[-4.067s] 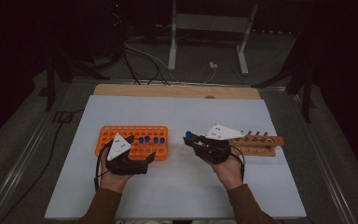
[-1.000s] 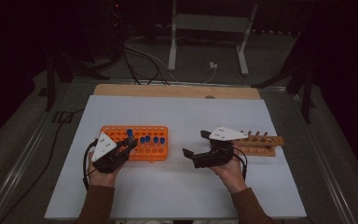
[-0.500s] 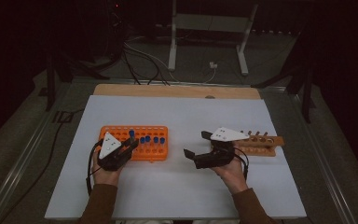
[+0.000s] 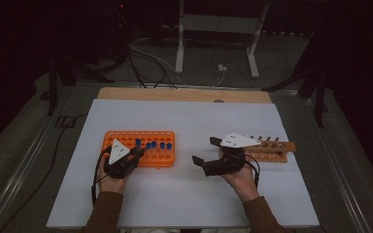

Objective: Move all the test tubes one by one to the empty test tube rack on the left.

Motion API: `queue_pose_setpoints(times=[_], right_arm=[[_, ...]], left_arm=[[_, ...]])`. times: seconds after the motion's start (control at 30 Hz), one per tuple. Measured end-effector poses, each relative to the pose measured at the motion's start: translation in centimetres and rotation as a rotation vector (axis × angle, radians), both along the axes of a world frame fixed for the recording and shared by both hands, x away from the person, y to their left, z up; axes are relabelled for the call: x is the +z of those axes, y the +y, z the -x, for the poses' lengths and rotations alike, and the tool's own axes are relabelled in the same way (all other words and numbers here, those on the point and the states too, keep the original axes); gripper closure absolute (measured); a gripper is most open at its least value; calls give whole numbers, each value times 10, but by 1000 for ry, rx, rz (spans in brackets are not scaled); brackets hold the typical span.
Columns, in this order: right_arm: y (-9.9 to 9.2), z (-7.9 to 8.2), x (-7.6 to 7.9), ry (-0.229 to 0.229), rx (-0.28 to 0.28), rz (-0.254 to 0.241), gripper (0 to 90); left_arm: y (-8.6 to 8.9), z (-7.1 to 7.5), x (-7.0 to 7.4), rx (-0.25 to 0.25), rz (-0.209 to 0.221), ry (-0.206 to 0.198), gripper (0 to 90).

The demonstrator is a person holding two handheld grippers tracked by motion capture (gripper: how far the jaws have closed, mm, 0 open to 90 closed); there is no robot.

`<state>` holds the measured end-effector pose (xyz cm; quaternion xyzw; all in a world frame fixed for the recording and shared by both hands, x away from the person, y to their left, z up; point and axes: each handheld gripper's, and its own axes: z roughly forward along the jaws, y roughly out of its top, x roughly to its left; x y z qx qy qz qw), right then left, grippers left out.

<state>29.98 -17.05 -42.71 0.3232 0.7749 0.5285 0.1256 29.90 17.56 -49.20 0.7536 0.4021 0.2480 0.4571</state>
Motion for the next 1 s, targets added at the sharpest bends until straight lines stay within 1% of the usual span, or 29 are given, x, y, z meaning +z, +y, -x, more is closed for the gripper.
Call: queue_pose_setpoints(times=[0.07,0.13,0.37,0.47,0.57,0.83,1.0], right_arm=[[-1,0,0,0,0,0,54],[-1,0,0,1,1,-2,55],[-3,1,-1,0,2,-7,57],[-3,1,-2,0,3,-7,58],[-4,2,-2,-2,4,-6,58],[-5,2,-4,5,1,-3,58],[-3,2,-6,-1,3,15,58]], left_arm=[[0,0,-2,-1,-10,10,776],[0,-1,-3,-1,-8,18,776],[1,0,-4,0,-11,29,777],[0,0,-5,-2,-22,35,778],[-3,1,-7,-2,-49,48,779],[-3,2,-8,11,-38,48,779],[-2,2,-8,11,-30,50,779]])
